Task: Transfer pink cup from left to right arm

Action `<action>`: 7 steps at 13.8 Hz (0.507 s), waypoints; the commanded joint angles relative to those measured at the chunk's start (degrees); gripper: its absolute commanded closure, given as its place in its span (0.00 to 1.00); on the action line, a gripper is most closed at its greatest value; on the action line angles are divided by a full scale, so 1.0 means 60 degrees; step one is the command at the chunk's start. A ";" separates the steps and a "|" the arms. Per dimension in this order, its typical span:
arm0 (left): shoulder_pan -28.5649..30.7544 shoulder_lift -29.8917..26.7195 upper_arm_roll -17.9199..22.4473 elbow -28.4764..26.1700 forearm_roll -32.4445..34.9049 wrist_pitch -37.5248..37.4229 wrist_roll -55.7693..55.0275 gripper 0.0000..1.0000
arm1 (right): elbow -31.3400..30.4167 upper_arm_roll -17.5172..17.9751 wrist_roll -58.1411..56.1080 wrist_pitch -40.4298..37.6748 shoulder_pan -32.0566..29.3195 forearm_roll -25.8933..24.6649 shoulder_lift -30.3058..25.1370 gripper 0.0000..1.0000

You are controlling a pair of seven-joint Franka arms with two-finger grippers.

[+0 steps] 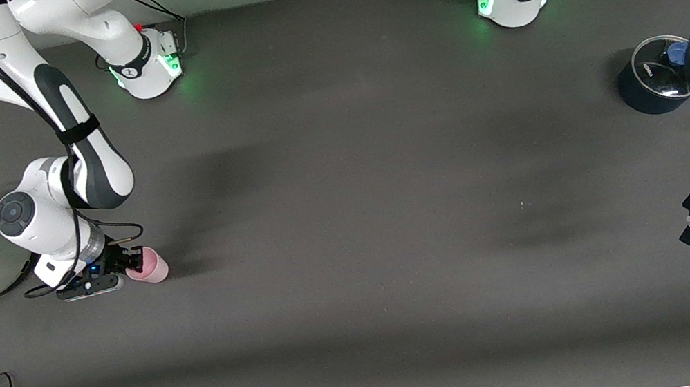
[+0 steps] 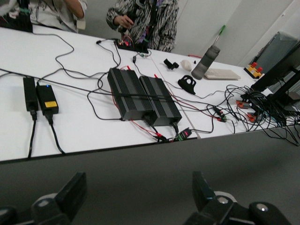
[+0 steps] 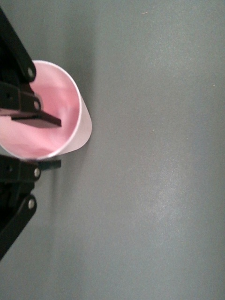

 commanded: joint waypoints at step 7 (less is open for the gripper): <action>-0.0055 -0.1505 0.0054 0.1039 0.7453 -0.5287 -0.8220 0.00 | 0.1433 -0.0480 -0.0226 -0.2761 0.0052 0.0350 -0.1043 0.17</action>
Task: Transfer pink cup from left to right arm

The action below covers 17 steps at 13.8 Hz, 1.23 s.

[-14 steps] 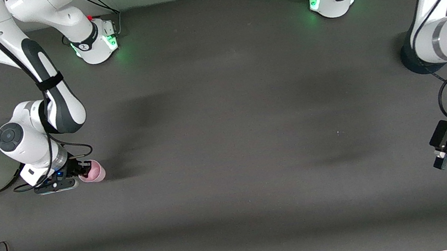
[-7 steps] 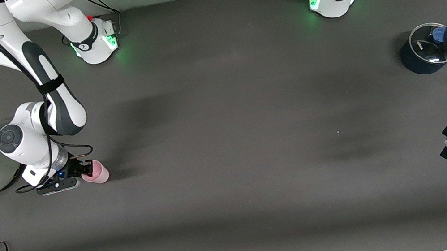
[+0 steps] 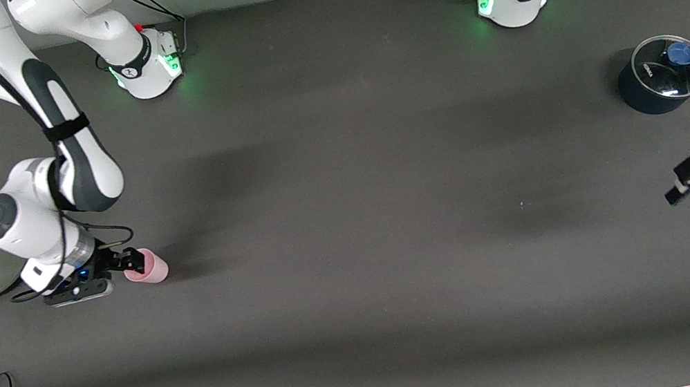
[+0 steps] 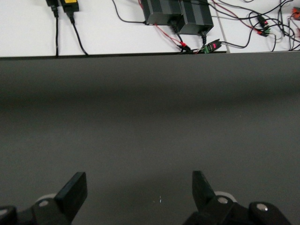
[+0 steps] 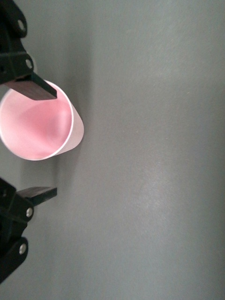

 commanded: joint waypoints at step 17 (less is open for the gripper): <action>-0.3821 -0.2142 0.2941 -0.0151 0.2434 -0.3916 -0.3946 0.00 | 0.7041 -0.1950 -0.0070 -0.9904 0.0105 -0.1445 -0.1218 0.00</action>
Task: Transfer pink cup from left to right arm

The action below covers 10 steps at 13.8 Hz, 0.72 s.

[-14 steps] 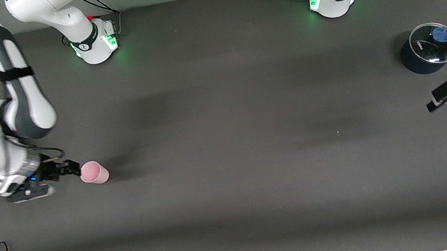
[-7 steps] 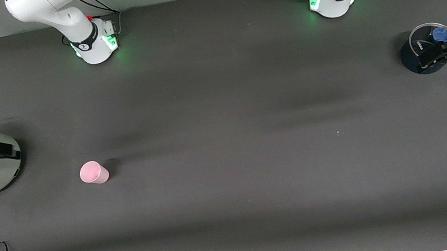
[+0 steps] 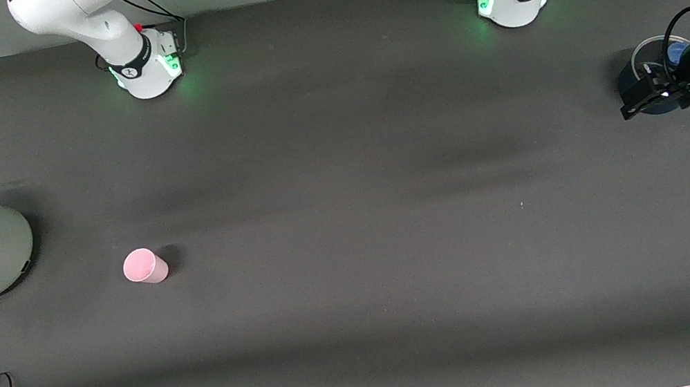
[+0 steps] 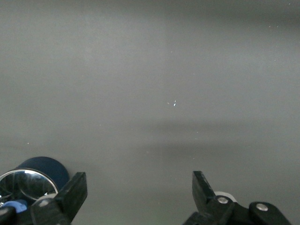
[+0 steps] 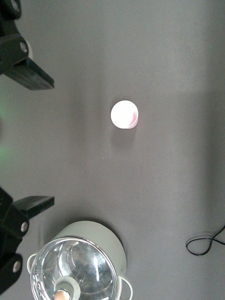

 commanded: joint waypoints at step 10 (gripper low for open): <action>-0.4887 -0.0160 0.4642 0.0276 0.0144 0.0065 -0.0185 0.00 | 0.0296 0.0536 -0.0081 -0.0466 -0.0118 -0.0308 0.0147 0.00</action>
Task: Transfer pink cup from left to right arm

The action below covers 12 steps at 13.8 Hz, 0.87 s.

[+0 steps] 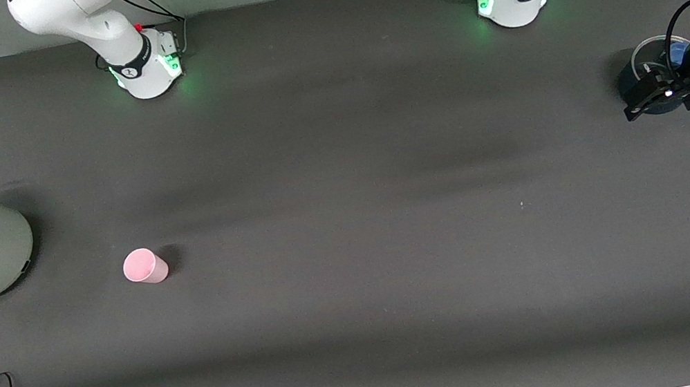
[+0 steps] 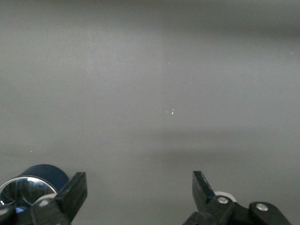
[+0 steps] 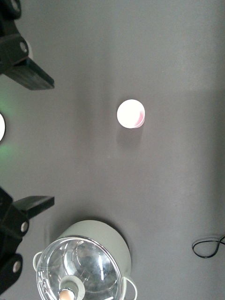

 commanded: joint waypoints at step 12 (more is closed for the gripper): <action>-0.0595 -0.0124 0.0199 -0.0006 0.0748 -0.0210 0.0083 0.00 | -0.3637 0.6127 0.1691 0.2000 -0.4894 -0.1069 -0.3103 0.00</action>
